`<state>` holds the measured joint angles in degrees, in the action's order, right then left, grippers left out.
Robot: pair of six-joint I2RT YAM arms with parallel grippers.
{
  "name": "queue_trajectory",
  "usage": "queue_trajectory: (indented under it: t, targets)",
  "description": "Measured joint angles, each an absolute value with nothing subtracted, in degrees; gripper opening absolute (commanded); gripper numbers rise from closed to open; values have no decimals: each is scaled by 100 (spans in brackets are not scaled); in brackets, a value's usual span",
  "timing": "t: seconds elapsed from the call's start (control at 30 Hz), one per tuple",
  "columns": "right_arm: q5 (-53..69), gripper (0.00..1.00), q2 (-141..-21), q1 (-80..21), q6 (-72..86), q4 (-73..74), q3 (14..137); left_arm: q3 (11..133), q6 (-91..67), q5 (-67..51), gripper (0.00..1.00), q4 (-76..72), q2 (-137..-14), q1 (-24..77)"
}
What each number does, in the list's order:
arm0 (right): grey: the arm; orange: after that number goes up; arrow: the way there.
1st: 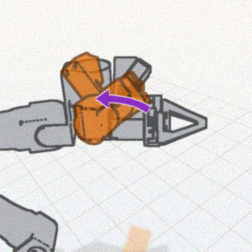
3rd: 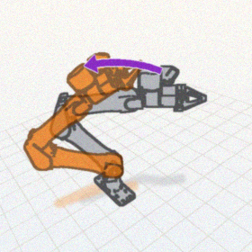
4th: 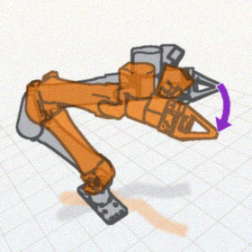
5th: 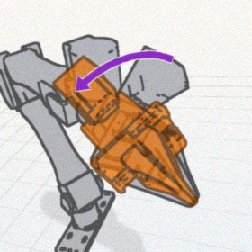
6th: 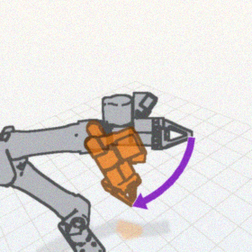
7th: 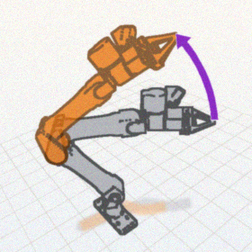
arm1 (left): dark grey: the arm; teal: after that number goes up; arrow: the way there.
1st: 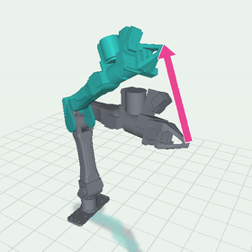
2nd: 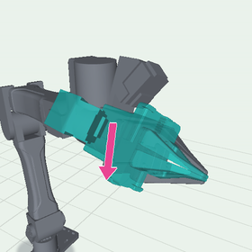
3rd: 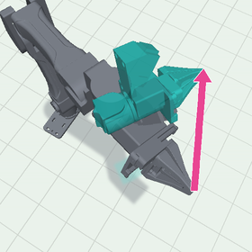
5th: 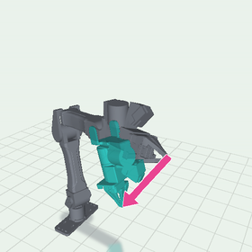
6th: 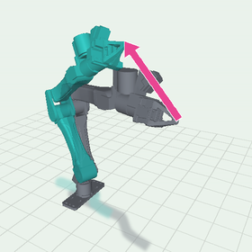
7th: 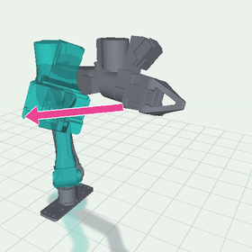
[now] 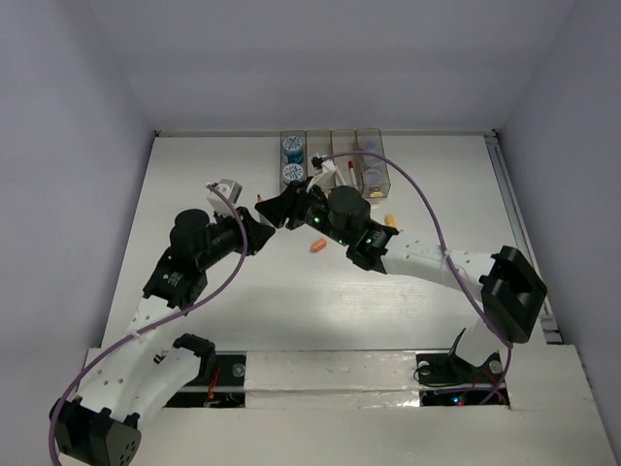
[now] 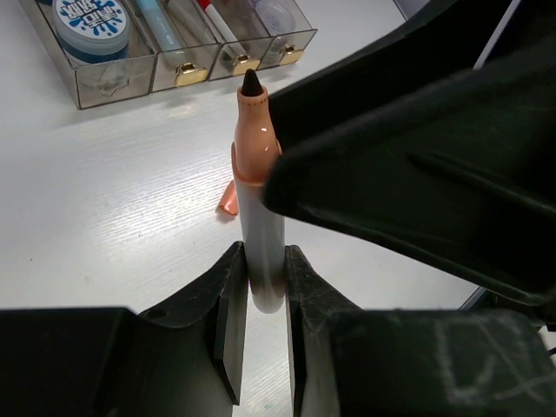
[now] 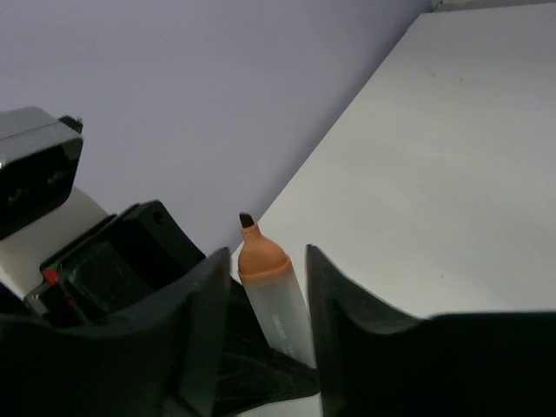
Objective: Sort the stationery into containers
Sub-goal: Pick up the pen from the center of the board, then close the pen cap on the pen.
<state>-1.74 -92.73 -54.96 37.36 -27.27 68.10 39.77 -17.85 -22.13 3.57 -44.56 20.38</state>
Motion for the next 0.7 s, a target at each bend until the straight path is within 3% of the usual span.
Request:
queue_trajectory:
  t: [0.03,0.13,0.43,0.7]
  targets:
    - [-178,64,-9209,-5496,3712,-2727,6740,3977,-1785,-2200,0,375,-4431,2040]
    - [-200,79,-8864,-5498,3667,-2700,6396,3977,-1765,-2128,0,432,-4320,2038]
    - [-451,82,-7111,-5142,3426,-1981,5360,3977,-1678,-2093,0,460,-4213,2038]
    - [-545,83,-8136,-4910,3479,-661,5262,3977,-1645,-2093,0,491,-4130,2043]
